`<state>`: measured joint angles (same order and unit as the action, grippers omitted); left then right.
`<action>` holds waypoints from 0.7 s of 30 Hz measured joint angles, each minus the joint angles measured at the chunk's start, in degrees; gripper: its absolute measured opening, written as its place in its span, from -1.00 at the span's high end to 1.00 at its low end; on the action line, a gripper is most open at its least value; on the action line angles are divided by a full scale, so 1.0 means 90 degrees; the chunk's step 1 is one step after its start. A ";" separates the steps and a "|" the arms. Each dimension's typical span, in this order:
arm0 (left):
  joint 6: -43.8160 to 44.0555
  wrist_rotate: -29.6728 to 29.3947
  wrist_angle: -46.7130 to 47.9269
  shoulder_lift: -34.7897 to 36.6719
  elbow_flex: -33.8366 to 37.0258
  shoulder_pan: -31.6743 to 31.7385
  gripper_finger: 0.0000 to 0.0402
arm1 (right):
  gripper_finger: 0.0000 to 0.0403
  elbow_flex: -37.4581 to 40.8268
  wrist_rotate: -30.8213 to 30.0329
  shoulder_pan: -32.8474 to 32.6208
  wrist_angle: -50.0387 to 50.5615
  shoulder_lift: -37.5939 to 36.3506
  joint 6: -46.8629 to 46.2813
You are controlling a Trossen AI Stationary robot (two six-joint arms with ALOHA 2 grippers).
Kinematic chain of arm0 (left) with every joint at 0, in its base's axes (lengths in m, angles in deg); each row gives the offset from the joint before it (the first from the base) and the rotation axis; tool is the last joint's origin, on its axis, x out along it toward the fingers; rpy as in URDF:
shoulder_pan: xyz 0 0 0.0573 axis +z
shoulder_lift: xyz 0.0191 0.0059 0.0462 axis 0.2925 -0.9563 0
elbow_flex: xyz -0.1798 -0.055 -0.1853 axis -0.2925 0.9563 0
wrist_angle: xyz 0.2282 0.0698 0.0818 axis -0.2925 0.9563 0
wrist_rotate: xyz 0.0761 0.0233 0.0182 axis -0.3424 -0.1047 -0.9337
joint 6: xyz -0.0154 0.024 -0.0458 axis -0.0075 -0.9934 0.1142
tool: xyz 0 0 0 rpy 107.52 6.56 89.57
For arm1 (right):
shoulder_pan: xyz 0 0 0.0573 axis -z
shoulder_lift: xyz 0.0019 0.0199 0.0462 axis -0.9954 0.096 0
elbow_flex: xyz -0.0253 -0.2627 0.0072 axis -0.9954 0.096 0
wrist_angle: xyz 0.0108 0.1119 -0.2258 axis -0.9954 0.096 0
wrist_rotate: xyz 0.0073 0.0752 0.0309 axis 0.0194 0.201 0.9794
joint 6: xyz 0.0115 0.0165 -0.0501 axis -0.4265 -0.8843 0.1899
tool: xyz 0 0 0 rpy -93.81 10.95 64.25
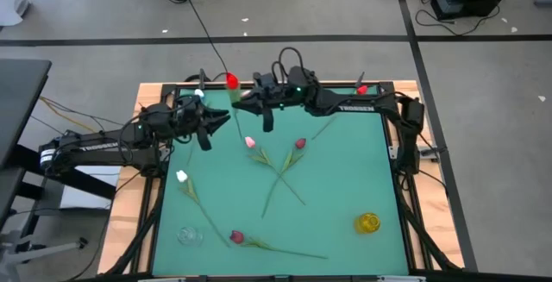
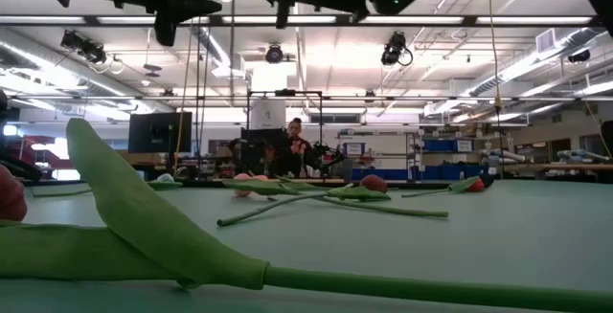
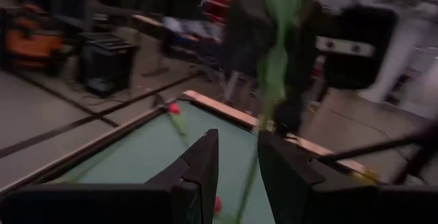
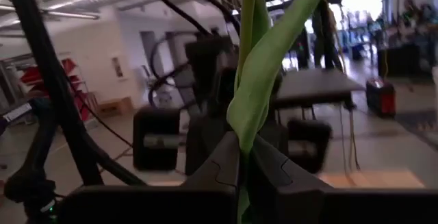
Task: Sort flowers into vase by color
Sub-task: Put the bottom red tulip into the white transparent vase
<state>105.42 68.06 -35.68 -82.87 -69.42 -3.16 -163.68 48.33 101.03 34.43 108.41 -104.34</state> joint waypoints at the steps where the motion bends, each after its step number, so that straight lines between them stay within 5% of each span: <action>1: -0.0044 0.0106 -0.0004 0.0002 0.0000 0.0000 0.45 | 0.90 -0.0151 0.0015 -0.0008 0.0032 0.0078 0.0017; 14: -0.0244 0.0349 -0.0654 0.0010 0.0000 0.0012 0.48 | 0.90 -0.0941 0.0107 -0.0039 0.0430 0.0490 0.0325; 21: -0.0292 0.0349 -0.0677 0.0006 0.0000 0.0012 0.89 | 0.90 -0.0941 0.0147 -0.0039 0.0472 0.0493 0.0308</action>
<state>102.79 71.20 -41.78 -82.82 -69.42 -3.05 -172.15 49.66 100.68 38.67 112.85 -101.57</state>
